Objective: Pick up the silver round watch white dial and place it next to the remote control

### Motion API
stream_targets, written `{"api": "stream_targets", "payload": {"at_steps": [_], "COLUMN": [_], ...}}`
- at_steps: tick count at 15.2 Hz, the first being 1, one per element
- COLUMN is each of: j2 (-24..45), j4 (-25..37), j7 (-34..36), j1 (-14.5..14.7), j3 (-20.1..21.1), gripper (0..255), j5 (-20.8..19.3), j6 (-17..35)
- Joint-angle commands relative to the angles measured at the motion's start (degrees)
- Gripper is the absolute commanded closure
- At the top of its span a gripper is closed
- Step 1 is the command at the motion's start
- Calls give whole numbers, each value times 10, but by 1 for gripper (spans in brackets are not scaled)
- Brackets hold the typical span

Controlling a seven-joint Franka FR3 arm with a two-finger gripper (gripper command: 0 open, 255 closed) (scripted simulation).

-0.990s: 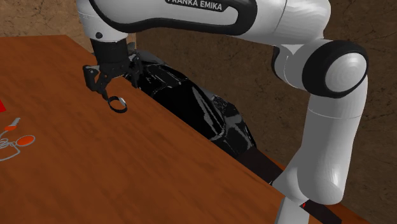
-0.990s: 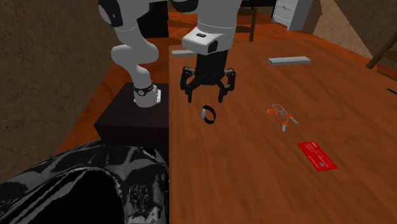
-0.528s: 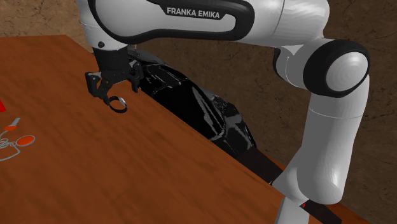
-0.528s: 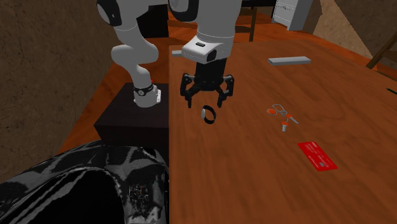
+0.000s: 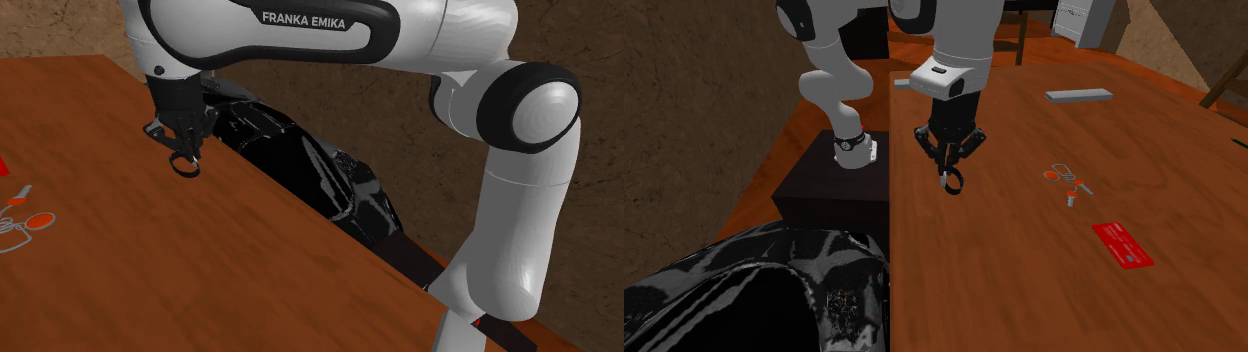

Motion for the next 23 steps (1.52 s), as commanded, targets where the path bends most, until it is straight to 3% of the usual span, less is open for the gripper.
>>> {"api": "stream_targets", "payload": {"at_steps": [1, 6, 9, 23], "j2": [0, 0, 4, 59], "j4": [0, 0, 30, 228], "j7": [0, 0, -3, -17], "j1": [0, 0, 6, 64], "j3": [0, 0, 0, -7], "gripper": [255, 255, 255, 255], "j5": [0, 0, -2, -33], "j6": [0, 0, -25, -168]}}
